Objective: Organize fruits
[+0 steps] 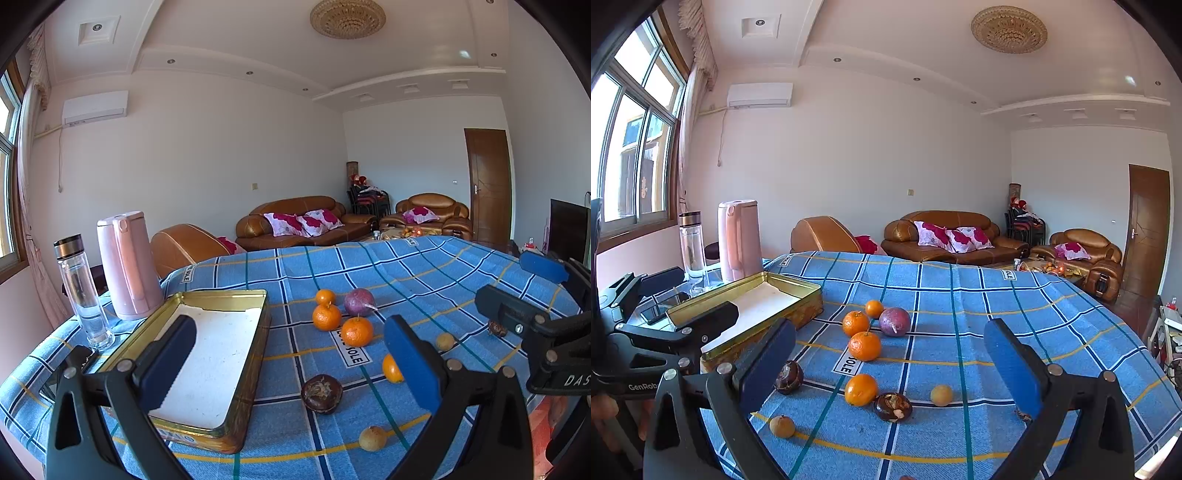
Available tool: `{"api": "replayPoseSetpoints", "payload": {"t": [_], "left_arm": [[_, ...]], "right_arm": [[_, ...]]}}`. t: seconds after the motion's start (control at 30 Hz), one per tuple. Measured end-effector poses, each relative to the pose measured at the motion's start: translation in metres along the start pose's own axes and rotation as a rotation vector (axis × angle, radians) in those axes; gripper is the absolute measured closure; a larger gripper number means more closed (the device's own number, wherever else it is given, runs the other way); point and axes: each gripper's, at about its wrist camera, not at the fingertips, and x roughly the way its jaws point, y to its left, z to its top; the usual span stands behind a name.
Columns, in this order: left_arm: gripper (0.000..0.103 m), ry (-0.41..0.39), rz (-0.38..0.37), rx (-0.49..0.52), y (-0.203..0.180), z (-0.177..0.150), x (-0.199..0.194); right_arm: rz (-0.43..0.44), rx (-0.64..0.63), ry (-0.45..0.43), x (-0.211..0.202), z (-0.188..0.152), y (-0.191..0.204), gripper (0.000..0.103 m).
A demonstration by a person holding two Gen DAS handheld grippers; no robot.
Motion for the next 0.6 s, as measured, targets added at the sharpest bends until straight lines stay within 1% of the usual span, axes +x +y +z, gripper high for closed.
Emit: {"api": "replayPoseSetpoints", "payload": {"t": [0.6], "left_arm": [[0.000, 0.004, 0.002, 0.002, 0.0006, -0.0029, -0.0001]], "right_arm": [[0.004, 0.001, 0.015, 0.0020, -0.0026, 0.0016, 0.001]]}}
